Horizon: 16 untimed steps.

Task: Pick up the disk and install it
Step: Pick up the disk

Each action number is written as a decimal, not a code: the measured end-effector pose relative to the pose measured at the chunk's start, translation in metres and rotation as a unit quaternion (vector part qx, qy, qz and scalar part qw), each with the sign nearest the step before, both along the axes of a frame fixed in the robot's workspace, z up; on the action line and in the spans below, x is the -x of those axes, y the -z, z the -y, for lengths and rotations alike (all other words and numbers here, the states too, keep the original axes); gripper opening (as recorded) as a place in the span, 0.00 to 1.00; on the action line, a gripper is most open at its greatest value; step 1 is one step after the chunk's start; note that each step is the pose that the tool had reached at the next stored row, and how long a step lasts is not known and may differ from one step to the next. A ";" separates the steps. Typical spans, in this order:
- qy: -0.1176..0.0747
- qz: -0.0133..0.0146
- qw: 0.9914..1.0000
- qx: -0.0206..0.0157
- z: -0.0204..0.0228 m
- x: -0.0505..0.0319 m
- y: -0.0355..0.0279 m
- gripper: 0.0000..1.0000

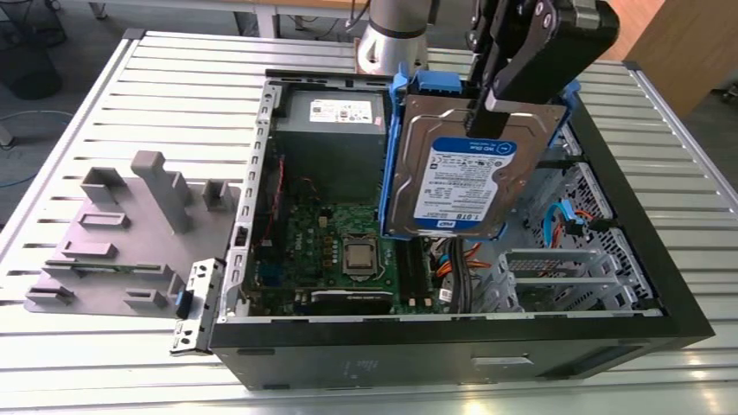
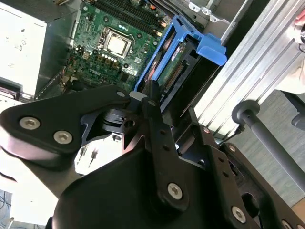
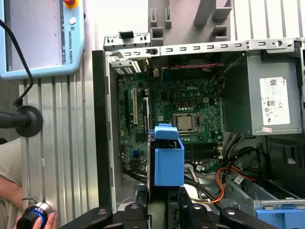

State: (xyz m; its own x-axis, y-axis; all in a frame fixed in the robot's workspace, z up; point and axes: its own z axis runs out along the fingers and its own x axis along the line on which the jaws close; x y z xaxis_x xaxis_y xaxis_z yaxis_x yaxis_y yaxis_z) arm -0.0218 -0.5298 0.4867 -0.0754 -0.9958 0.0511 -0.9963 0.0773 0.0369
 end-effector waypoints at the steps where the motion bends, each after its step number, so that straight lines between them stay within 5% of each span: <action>1: 0.000 0.000 1.000 -0.005 0.0005 0.0000 0.0001 0.35; 3: 0.000 0.000 1.000 -0.012 0.0019 -0.0005 0.0001 0.35; 5: 0.000 0.000 1.000 -0.014 0.0033 -0.0032 0.0003 0.35; 16: 0.000 0.000 1.000 -0.016 0.0117 -0.0417 0.0015 0.35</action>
State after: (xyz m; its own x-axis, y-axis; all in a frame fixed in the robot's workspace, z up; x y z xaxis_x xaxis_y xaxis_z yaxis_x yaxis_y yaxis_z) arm 0.0199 -0.5416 0.4852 -0.0753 -0.9970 0.0187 -0.9963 0.0760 0.0395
